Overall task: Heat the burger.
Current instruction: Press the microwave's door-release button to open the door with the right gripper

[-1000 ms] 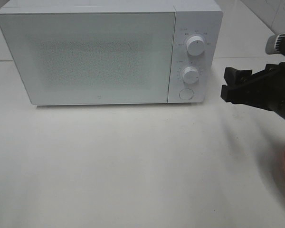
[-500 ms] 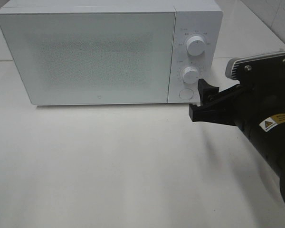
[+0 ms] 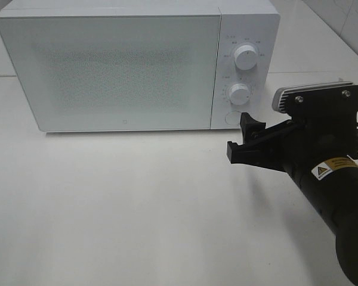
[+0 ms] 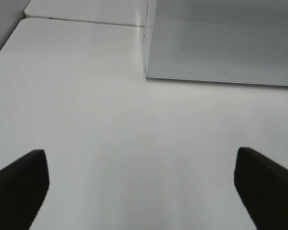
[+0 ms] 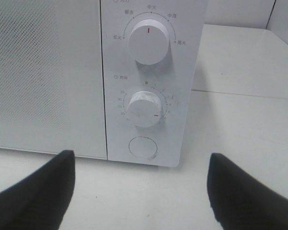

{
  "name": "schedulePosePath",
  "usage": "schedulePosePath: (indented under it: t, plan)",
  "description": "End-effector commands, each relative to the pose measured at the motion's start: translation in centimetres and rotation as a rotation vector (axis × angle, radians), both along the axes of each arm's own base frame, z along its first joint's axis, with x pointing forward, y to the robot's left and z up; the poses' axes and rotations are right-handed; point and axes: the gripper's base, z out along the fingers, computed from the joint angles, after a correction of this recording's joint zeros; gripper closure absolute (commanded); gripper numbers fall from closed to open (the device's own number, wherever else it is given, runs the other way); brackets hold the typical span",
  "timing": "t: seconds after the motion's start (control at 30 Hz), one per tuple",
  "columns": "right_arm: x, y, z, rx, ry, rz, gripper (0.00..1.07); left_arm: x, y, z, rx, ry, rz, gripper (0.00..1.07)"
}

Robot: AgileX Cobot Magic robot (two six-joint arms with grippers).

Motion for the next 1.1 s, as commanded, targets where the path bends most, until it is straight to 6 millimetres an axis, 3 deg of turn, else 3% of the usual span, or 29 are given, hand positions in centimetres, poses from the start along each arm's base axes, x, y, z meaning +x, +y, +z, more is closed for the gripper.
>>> schedulePosePath:
  t: [0.03, 0.37, 0.5, 0.57, 0.63, 0.67, 0.7, 0.73, 0.8, 1.1]
  plan:
    - [0.16, 0.26, 0.32, 0.153, -0.012, -0.029, 0.38, -0.27, -0.06, -0.03, -0.005, -0.015, 0.0, 0.09]
    - [0.16, 0.26, 0.32, 0.655, 0.034, -0.143, 0.57, -0.27, -0.06, -0.03, -0.005, -0.015, 0.0, 0.09]
    - [0.16, 0.26, 0.32, 0.933, 0.06, -0.204, 0.72, -0.27, -0.06, -0.03, -0.005, -0.015, 0.0, 0.09]
    - [0.16, 0.26, 0.32, 0.985, 0.065, -0.216, 0.75, -0.27, -0.06, -0.03, -0.005, -0.015, 0.0, 0.09]
    - [0.16, 0.26, 0.32, 1.138, 0.08, -0.251, 0.86, -0.27, -0.06, -0.03, -0.005, -0.015, 0.0, 0.09]
    - [0.16, 0.26, 0.32, 1.138, 0.08, -0.251, 0.86, -0.27, -0.06, -0.03, -0.005, -0.015, 0.0, 0.09]
    - [0.16, 0.27, 0.31, 1.166, 0.083, -0.257, 0.95, -0.27, -0.06, -0.03, -0.005, -0.015, 0.0, 0.09]
    - [0.16, 0.27, 0.31, 1.166, 0.083, -0.257, 0.95, -0.27, -0.06, -0.03, -0.005, -0.015, 0.0, 0.09]
    - [0.14, 0.28, 0.27, 1.234, 0.095, -0.275, 1.07, -0.27, -0.06, -0.03, -0.005, -0.015, 0.0, 0.09]
    - [-0.07, 0.31, -0.57, 1.316, 0.183, -0.356, 1.07, -0.27, -0.06, -0.03, -0.005, -0.015, 0.0, 0.09]
